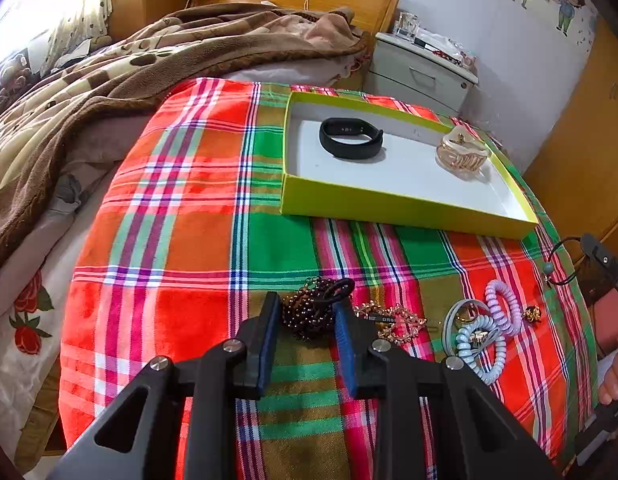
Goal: Organize jewelry
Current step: 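Carry both bracelets with both tools over the yellow tray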
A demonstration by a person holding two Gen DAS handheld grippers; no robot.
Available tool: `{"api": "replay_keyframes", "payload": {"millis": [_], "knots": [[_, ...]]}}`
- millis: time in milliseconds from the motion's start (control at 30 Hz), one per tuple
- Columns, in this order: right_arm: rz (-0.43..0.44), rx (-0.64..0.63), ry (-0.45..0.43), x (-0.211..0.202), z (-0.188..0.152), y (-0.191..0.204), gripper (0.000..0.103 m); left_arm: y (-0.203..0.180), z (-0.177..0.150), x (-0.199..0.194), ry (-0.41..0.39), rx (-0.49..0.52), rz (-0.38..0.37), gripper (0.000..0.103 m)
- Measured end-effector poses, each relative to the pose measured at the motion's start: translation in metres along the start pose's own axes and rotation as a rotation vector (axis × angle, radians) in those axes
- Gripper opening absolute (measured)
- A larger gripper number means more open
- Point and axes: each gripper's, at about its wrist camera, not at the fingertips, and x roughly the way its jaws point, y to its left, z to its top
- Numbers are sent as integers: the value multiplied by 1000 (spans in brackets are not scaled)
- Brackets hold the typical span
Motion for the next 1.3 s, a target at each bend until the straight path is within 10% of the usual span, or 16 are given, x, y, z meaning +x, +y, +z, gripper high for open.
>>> {"api": "replay_keyframes", "payload": {"millis": [667, 1300], "knots": [[101, -60, 4, 10, 38, 33, 6, -6, 44, -28, -95, 1, -39, 28], [226, -90, 189, 118, 84, 78, 6, -27, 92, 23, -53, 23, -94, 28]]}}
